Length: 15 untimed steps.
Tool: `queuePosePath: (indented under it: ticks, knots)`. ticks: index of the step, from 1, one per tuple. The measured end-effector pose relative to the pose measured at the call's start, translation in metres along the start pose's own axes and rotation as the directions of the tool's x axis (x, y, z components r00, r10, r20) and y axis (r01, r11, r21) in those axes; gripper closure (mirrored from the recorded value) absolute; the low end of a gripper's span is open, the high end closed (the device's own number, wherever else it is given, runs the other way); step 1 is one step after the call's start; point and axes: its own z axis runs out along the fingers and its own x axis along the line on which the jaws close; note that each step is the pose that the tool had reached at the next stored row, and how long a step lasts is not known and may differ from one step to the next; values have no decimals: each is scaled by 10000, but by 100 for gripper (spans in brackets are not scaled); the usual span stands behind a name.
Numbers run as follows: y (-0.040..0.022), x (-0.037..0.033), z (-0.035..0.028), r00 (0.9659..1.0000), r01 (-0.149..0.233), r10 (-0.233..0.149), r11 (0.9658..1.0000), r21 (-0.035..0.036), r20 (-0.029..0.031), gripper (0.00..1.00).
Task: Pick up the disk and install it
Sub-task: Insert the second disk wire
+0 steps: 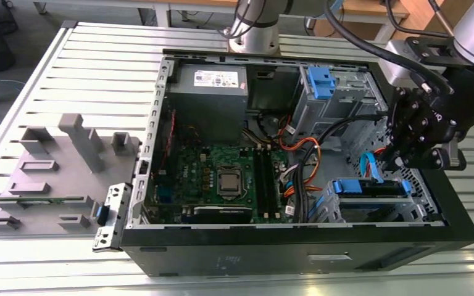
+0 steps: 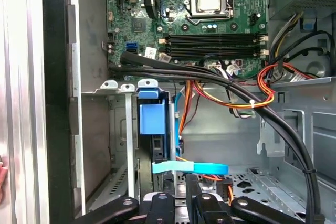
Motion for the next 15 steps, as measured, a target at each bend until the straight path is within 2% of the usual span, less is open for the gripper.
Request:
queuePosePath:
  ticks: [4,9,15]
  knots:
    - [2,-36,1,10000,0,0,10000,-1,14,76]
    - [4,-86,3,10000,0,0,10000,-4,63,76]
    - [-27,-135,4,10000,0,0,10000,-3,68,76]
